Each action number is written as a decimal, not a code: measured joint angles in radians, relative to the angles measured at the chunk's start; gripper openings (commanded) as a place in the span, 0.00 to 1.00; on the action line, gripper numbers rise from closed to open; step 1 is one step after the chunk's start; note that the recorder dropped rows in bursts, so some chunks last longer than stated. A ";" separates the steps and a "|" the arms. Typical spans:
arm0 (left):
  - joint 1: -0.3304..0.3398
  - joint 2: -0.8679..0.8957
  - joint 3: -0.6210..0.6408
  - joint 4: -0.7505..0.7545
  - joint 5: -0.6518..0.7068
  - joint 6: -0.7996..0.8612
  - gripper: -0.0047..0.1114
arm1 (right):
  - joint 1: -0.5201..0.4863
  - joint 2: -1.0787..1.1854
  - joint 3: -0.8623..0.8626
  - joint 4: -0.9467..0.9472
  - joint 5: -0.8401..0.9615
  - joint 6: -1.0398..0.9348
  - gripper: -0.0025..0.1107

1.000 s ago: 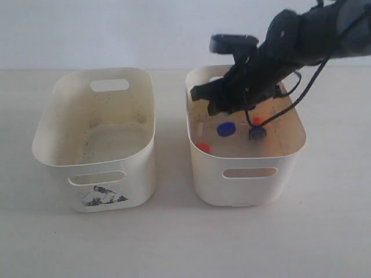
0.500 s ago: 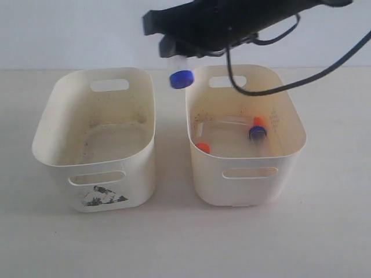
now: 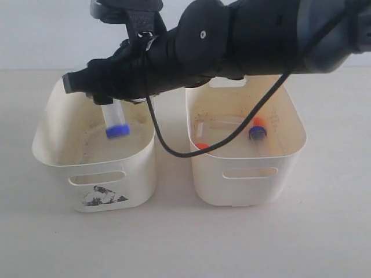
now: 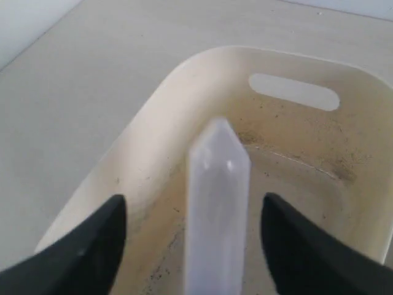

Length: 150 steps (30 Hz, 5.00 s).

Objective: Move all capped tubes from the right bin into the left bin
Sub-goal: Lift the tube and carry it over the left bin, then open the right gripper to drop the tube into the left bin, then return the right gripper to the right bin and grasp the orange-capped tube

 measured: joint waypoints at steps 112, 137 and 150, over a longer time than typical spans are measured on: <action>0.000 0.000 0.000 0.000 0.000 0.000 0.08 | -0.419 0.283 -0.157 -0.024 0.486 0.293 0.61; 0.000 0.000 0.000 0.000 0.000 0.000 0.08 | -0.382 0.338 -0.157 0.000 0.356 0.293 0.61; 0.000 0.000 0.000 0.000 0.000 0.000 0.08 | -0.380 0.387 -0.168 0.000 0.353 0.291 0.60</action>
